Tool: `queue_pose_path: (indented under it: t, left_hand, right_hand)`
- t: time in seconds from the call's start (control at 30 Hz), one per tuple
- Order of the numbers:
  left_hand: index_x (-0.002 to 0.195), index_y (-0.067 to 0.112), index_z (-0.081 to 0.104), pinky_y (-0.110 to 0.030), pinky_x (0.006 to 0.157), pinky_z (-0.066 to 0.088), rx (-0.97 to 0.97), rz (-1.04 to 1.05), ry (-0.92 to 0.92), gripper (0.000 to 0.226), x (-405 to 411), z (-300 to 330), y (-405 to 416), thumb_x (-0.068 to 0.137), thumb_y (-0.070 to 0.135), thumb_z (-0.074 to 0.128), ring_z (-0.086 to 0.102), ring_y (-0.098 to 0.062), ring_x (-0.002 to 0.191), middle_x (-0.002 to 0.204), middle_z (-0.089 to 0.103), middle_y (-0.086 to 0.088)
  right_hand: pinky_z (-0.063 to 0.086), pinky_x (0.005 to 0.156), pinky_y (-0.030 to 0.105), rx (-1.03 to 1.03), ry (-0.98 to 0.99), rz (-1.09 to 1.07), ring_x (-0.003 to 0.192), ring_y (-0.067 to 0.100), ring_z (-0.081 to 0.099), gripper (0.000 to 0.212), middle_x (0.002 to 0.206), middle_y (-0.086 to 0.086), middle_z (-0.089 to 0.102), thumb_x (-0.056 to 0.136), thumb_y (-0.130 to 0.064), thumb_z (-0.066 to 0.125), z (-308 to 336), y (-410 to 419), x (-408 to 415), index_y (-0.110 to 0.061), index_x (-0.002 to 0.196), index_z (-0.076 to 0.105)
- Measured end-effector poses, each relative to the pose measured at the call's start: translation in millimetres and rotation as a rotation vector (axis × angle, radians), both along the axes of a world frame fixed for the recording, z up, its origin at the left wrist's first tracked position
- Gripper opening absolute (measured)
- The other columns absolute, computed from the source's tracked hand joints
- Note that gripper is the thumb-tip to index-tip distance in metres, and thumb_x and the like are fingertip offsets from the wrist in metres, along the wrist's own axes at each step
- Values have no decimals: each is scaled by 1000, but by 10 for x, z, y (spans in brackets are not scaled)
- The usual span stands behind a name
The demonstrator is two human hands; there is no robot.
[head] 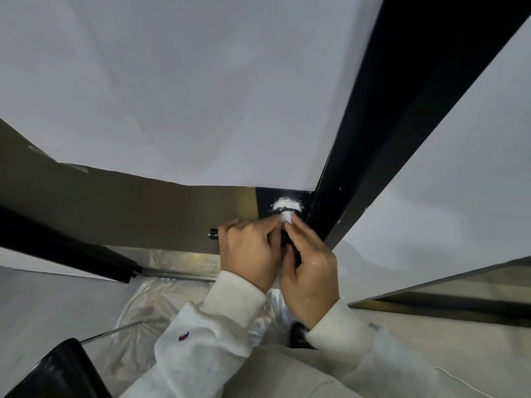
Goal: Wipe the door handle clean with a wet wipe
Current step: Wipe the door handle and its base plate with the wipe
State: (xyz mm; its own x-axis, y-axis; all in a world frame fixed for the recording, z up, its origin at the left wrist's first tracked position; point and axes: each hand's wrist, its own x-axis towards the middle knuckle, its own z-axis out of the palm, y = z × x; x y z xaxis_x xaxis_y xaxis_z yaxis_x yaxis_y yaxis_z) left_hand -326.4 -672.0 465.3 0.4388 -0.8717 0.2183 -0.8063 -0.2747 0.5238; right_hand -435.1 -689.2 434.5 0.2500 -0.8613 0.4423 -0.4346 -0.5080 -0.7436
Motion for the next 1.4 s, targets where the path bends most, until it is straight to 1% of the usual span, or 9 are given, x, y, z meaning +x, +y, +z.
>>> queue_pose_path:
  t: [0.27,0.47,0.63,0.77,0.87,1.0,1.13,1.23,1.4]
  left_hand:
    - [81,28,72,-35,79,47,104,-4,85,29,102,-7,-33,89,39,46,66,-15,72,65,70,9]
    - [88,35,75,-40,80,50,-21,-16,82,19,103,31,53,86,31,57,65,-16,82,78,73,11]
    - [83,32,69,-39,81,46,172,-92,-52,28,236,65,76,91,44,45,65,-17,80,72,69,12]
    - [79,25,66,-42,83,45,276,-48,-109,48,442,46,205,92,53,28,59,-24,79,70,65,6]
    - [76,23,64,-39,75,46,226,-78,-82,44,441,34,223,90,43,28,57,-25,76,71,66,3]
    - [75,24,62,-37,74,45,179,-77,-27,32,417,18,238,90,36,36,51,-21,75,72,64,4]
    - [79,24,64,-35,74,42,180,-88,-22,33,444,2,259,90,36,36,51,-20,80,77,65,5]
    - [79,24,66,-38,73,47,171,-87,-8,37,456,-3,250,88,37,33,54,-24,81,74,66,4]
    - [76,21,64,-37,69,46,177,-83,15,34,448,-7,235,88,36,36,50,-23,78,70,63,3]
  right_hand:
    - [50,103,46,-126,252,129,121,41,57,36,128,20,65,86,6,59,-30,-68,0,8,122,66]
    - [51,101,38,-84,248,158,118,31,59,41,129,15,64,86,1,57,65,-81,-149,2,126,66]
    - [48,106,32,-13,294,74,123,31,60,50,138,19,57,87,-16,49,76,45,-100,2,132,60]
    - [45,110,42,-45,532,123,128,36,51,58,139,21,53,82,-20,46,186,-2,12,5,133,56]
    - [48,102,50,-78,778,109,131,41,47,61,141,19,53,76,-21,63,202,52,94,4,131,58]
    - [50,91,50,-115,834,57,125,44,48,55,131,19,60,68,-20,72,211,82,205,5,118,67]
    - [49,100,46,-174,735,99,128,41,46,53,129,18,62,72,-18,63,186,10,160,5,119,66]
    - [39,112,26,-31,387,67,129,29,51,51,132,13,61,78,-14,52,155,-1,63,3,124,64]
    - [51,96,19,319,-29,-22,115,6,61,56,131,0,62,76,-7,65,79,53,-3,-10,132,63]
